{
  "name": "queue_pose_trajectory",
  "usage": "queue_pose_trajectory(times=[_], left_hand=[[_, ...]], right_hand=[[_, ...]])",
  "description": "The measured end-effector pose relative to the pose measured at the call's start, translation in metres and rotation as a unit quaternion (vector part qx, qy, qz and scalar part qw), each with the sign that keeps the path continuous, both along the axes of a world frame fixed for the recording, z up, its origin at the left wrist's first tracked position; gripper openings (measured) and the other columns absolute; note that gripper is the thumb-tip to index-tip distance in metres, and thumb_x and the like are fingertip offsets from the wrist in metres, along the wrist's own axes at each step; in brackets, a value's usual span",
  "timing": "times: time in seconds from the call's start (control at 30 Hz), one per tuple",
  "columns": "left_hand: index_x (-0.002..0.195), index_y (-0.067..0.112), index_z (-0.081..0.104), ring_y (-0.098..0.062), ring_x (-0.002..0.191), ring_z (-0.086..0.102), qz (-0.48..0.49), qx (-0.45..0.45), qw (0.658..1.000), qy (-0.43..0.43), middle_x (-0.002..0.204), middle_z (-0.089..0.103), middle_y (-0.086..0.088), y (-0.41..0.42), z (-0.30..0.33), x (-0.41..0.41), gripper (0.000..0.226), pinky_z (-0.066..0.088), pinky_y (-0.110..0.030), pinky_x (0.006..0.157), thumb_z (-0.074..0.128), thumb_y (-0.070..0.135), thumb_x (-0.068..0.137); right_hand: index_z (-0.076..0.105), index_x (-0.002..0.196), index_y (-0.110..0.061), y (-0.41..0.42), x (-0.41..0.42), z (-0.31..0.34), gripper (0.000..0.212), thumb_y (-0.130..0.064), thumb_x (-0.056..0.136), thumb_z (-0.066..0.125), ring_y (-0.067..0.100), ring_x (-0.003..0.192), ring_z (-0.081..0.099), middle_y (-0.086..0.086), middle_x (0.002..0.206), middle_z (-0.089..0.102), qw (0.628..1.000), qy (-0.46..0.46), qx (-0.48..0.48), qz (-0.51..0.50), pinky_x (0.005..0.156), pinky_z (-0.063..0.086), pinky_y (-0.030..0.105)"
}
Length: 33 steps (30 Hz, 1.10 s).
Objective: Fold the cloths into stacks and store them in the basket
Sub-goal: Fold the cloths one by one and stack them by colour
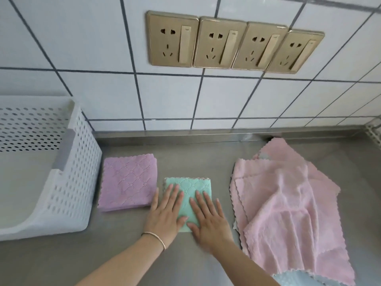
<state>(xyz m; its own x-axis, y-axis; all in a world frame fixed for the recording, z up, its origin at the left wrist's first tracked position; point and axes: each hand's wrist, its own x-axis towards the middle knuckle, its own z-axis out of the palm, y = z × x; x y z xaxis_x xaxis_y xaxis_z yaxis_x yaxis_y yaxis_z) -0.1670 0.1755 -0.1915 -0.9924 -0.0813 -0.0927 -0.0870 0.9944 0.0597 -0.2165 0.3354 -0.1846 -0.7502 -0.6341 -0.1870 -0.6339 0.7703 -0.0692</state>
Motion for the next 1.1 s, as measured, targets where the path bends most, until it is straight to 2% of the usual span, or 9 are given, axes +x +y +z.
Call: queue_pose_trajectory(times=[0.13, 0.27, 0.37, 0.47, 0.57, 0.63, 0.87, 0.97, 1.1], left_hand=[[0.128, 0.009, 0.051, -0.026, 0.135, 0.032, 0.019, -0.031, 0.999, 0.0, 0.136, 0.052, -0.01, -0.017, 0.002, -0.046, 0.07, -0.002, -0.049, 0.116, 0.024, 0.051, 0.079], [0.128, 0.009, 0.052, -0.027, 0.132, 0.044, 0.01, -0.073, 0.997, -0.01, 0.135, 0.053, -0.009, -0.036, 0.001, -0.076, 0.071, 0.002, -0.051, 0.114, 0.021, 0.052, 0.08], [0.128, 0.01, 0.052, -0.026, 0.129, 0.046, 0.019, -0.069, 0.997, -0.035, 0.136, 0.053, -0.009, -0.035, 0.008, -0.083, 0.07, 0.003, -0.052, 0.113, 0.021, 0.052, 0.081], [0.143, 0.014, 0.025, -0.025, 0.142, 0.025, 0.018, -0.111, 0.992, -0.052, 0.152, 0.023, -0.006, -0.035, 0.017, -0.083, 0.07, -0.017, -0.05, 0.109, 0.02, 0.055, 0.087], [0.126, 0.012, 0.056, -0.03, 0.126, 0.049, 0.016, -0.093, 0.996, -0.01, 0.134, 0.055, -0.011, -0.03, 0.027, -0.081, 0.07, -0.01, -0.049, 0.112, 0.071, 0.048, 0.068], [0.116, 0.011, 0.064, -0.03, 0.121, 0.051, 0.009, -0.083, 0.995, 0.048, 0.121, 0.063, -0.012, -0.024, 0.034, -0.078, 0.068, 0.001, -0.051, 0.111, 0.081, 0.038, 0.056], [0.099, 0.022, 0.069, -0.02, 0.117, 0.049, -0.022, -0.019, 0.998, 0.053, 0.108, 0.068, 0.0, 0.019, 0.065, -0.065, 0.055, 0.005, -0.05, 0.11, 0.082, 0.033, 0.046], [0.099, 0.028, 0.067, -0.015, 0.111, 0.059, -0.036, 0.03, 0.998, 0.036, 0.107, 0.067, 0.008, 0.043, 0.085, -0.067, 0.054, 0.011, -0.042, 0.112, 0.082, 0.038, 0.049], [0.141, 0.026, 0.028, -0.012, 0.135, 0.033, -0.022, 0.193, 0.981, 0.0, 0.146, 0.033, 0.009, 0.091, 0.111, -0.077, 0.063, 0.02, -0.024, 0.113, 0.053, 0.043, 0.085]], right_hand=[[0.031, 0.142, -0.02, -0.023, -0.054, 0.0, 0.062, -0.054, 0.095, 0.006, 0.02, 0.145, -0.001, 0.001, 0.149, 0.029, 1.0, -0.017, 0.003, 0.01, 0.111, 0.009, 0.043], [-0.016, 0.141, -0.027, -0.042, -0.078, 0.007, 0.068, -0.057, 0.08, -0.016, 0.021, 0.14, -0.028, -0.004, 0.153, -0.022, 0.998, -0.033, 0.018, 0.041, 0.116, -0.015, 0.043], [-0.021, 0.139, -0.028, -0.043, -0.079, 0.008, 0.07, -0.058, 0.076, -0.016, 0.019, 0.138, -0.032, -0.007, 0.148, -0.03, 0.998, -0.048, -0.009, 0.044, 0.112, -0.023, 0.041], [0.007, 0.149, -0.023, -0.036, -0.087, 0.011, 0.068, -0.056, 0.091, -0.002, 0.019, 0.146, -0.005, -0.005, 0.158, 0.0, 0.993, -0.075, -0.084, 0.037, 0.117, -0.012, 0.037], [0.061, 0.111, -0.018, -0.007, -0.114, 0.026, 0.043, -0.022, 0.079, 0.033, 0.018, 0.101, 0.051, 0.001, 0.106, 0.065, 0.973, 0.037, -0.217, -0.069, 0.089, 0.044, 0.029], [0.062, 0.103, -0.017, 0.027, -0.134, 0.04, 0.042, -0.013, 0.068, 0.039, 0.021, 0.092, 0.054, 0.0, 0.094, 0.064, 0.973, 0.067, -0.171, -0.138, 0.076, 0.047, 0.032], [0.054, 0.122, -0.021, 0.096, -0.164, 0.053, 0.035, -0.032, 0.091, 0.045, 0.025, 0.12, 0.038, 0.001, 0.123, 0.051, 0.99, 0.008, 0.109, -0.089, 0.1, 0.031, 0.033], [0.067, 0.099, -0.018, 0.105, -0.158, 0.064, 0.022, -0.031, 0.082, 0.061, 0.024, 0.105, 0.052, 0.0, 0.104, 0.06, 0.998, 0.019, 0.037, -0.046, 0.094, 0.04, 0.032], [0.057, 0.058, -0.02, 0.113, -0.139, 0.085, 0.02, -0.016, 0.052, 0.076, 0.017, 0.055, 0.054, -0.009, 0.052, 0.058, 0.994, 0.066, -0.08, 0.032, 0.067, 0.037, 0.019]])
